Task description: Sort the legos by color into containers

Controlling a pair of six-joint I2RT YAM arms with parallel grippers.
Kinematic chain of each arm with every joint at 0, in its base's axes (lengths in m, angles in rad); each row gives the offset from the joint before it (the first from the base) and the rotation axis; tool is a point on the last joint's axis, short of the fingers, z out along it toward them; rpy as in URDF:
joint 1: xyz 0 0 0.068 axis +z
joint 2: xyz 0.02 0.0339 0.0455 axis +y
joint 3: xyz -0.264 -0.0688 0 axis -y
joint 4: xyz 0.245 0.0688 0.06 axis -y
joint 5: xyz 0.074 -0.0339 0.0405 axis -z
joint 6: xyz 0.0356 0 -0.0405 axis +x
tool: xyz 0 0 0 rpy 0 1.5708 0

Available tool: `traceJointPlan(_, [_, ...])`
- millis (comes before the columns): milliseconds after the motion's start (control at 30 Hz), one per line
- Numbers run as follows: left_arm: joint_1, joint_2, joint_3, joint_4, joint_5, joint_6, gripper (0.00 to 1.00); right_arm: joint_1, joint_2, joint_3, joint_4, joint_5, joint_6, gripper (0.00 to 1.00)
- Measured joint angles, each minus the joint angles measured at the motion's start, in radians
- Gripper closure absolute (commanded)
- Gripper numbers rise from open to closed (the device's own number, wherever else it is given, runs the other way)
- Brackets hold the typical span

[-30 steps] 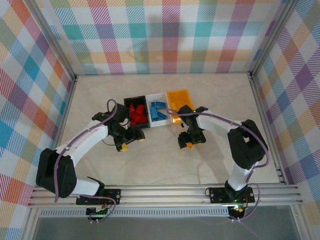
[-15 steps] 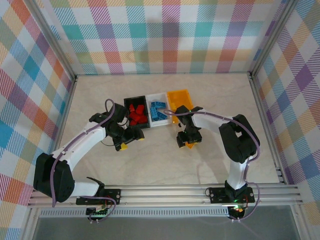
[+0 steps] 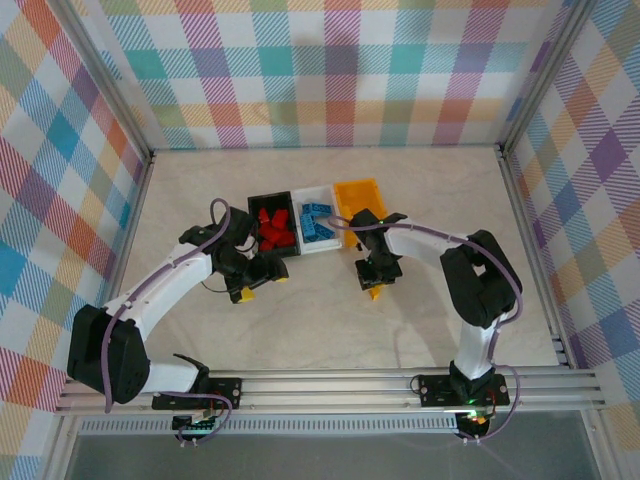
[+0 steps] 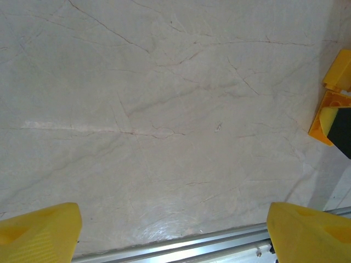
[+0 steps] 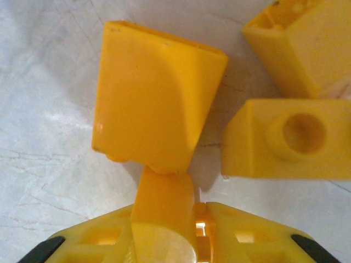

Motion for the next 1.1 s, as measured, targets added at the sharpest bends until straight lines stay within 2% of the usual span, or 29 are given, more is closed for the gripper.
traceJointPlan(133, [0.000, 0.010, -0.001, 0.001, 0.000, 0.000, 0.12, 0.002, -0.057, -0.017, -0.008, -0.004, 0.022, 0.74])
traceJointPlan(367, [0.000, 0.031, -0.002, 0.026, 0.000, 0.000, 0.12, 0.004, -0.186, -0.019, -0.035, -0.025, 0.068, 0.77])
traceJointPlan(533, [0.000, 0.047, -0.002, 0.027, 0.001, 0.000, 0.12, 0.003, -0.192, 0.025, -0.073, -0.029, 0.079, 0.77])
traceJointPlan(633, [0.000, 0.047, -0.002, 0.027, 0.001, 0.000, 0.12, -0.008, -0.181, 0.113, -0.092, -0.035, 0.078, 0.77])
traceJointPlan(767, [0.000, 0.050, -0.002, 0.027, 0.002, 0.000, 0.12, -0.060, -0.113, 0.288, -0.095, -0.043, 0.072, 0.77])
traceJointPlan(1000, [0.000, 0.050, -0.002, 0.021, 0.001, 0.000, 0.12, -0.159, 0.141, 0.603, -0.100, -0.047, 0.033, 0.78])
traceJointPlan(1100, [0.000, 0.050, -0.002, 0.018, 0.000, 0.000, 0.12, -0.182, 0.259, 0.703, -0.106, -0.046, 0.025, 0.73])
